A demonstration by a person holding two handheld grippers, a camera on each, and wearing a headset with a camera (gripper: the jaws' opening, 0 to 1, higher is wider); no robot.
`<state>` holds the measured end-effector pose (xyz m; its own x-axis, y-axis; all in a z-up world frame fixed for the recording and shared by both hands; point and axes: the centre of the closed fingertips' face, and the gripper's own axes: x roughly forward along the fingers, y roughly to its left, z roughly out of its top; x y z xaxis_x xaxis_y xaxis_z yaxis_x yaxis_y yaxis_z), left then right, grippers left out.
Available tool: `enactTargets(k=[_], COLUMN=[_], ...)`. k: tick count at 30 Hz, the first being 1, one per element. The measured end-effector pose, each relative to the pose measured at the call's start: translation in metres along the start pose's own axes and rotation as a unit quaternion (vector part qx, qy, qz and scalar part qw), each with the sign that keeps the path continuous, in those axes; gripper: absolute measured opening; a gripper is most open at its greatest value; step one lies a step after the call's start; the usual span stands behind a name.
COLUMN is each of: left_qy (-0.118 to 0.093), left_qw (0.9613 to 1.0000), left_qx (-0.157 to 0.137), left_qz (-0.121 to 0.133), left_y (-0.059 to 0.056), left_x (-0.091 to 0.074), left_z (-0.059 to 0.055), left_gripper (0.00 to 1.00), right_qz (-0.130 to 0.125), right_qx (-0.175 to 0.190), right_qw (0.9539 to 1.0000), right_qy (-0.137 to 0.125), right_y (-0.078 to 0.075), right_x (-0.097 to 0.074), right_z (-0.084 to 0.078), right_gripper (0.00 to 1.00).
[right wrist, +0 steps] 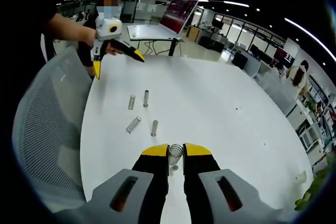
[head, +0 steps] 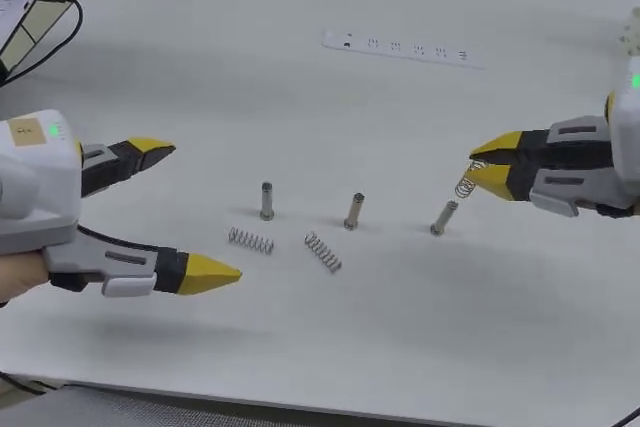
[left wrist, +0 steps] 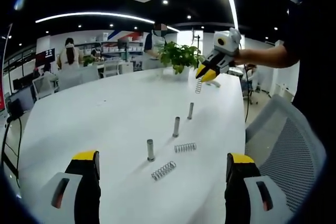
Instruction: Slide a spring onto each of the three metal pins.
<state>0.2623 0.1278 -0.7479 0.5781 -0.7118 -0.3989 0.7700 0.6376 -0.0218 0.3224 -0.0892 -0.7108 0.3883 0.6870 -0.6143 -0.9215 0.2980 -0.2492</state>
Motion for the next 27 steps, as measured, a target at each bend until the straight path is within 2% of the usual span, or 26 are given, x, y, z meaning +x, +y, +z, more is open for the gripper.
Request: enactTargets(k=[3,7,16,27], left_qy=[-0.004,-0.004,0.01,0.005], left_qw=[1.0,1.0,0.9999,0.9998], left_qx=[-0.002,-0.004,0.002,-0.007], left_qz=[0.004,0.006,0.007,0.018], left_y=[0.002,0.004,0.006,0.011], left_x=[-0.001,-0.002,-0.004,-0.006], left_z=[0.001,0.0,-0.011,-0.009], left_gripper=[0.98,0.98,0.98,0.98], right_qz=[-0.003,-0.008,0.001,0.001], right_qx=[0.021,0.03,0.04,0.045], right_qw=[0.9998,0.9995,0.9989,0.9984], right_qy=[0.001,0.01,0.025,0.035], right_y=[-0.006,-0.012,-0.01,-0.01], right_x=[0.002,0.005,0.014,0.023], right_z=[-0.004,-0.01,-0.02,-0.029], right_gripper=[0.07,0.07,0.07,0.07])
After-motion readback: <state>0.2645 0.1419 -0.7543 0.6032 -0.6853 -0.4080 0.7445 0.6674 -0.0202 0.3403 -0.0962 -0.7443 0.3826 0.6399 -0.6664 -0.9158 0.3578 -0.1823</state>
